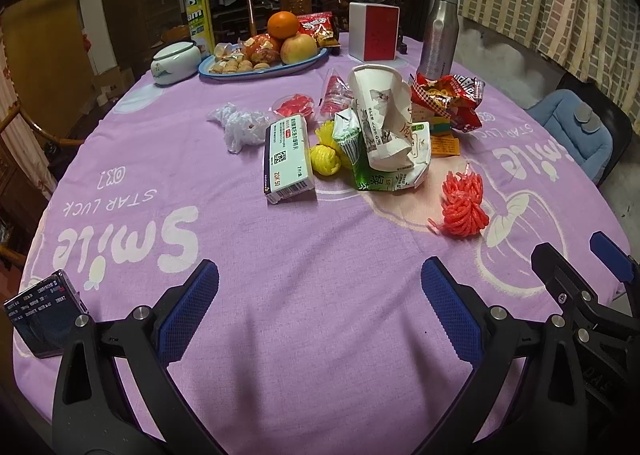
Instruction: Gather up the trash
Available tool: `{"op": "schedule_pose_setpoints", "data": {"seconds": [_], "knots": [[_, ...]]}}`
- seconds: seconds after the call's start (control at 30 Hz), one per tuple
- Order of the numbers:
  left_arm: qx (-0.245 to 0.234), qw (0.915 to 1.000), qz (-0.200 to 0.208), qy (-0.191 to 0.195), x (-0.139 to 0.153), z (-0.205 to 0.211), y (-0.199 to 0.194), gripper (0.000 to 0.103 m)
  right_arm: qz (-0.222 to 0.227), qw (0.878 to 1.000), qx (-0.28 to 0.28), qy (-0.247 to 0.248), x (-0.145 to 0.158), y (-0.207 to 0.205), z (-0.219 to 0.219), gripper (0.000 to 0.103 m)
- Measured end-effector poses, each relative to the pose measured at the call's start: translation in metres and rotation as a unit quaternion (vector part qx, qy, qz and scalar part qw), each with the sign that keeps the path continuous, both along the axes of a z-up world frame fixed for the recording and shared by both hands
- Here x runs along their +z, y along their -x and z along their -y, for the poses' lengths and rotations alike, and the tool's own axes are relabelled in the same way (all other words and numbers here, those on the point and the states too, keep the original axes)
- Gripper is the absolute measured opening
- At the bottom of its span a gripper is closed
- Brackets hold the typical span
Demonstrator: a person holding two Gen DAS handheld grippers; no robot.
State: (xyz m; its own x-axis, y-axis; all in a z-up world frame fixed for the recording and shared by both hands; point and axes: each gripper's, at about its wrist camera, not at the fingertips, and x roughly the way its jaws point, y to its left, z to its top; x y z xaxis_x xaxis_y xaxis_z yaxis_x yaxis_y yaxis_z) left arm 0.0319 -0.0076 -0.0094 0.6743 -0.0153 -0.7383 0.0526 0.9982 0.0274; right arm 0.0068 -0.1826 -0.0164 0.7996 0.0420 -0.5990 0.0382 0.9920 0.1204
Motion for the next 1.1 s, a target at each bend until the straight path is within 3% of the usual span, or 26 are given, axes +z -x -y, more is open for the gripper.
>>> {"op": "schedule_pose_setpoints", "data": {"seconds": [1.1], "knots": [[0.0, 1.0, -0.002, 0.001, -0.0004, -0.0011, 0.0048, 0.097, -0.002, 1.0, -0.004, -0.005, -0.0018, 0.0046, 0.0031, 0.098]]}}
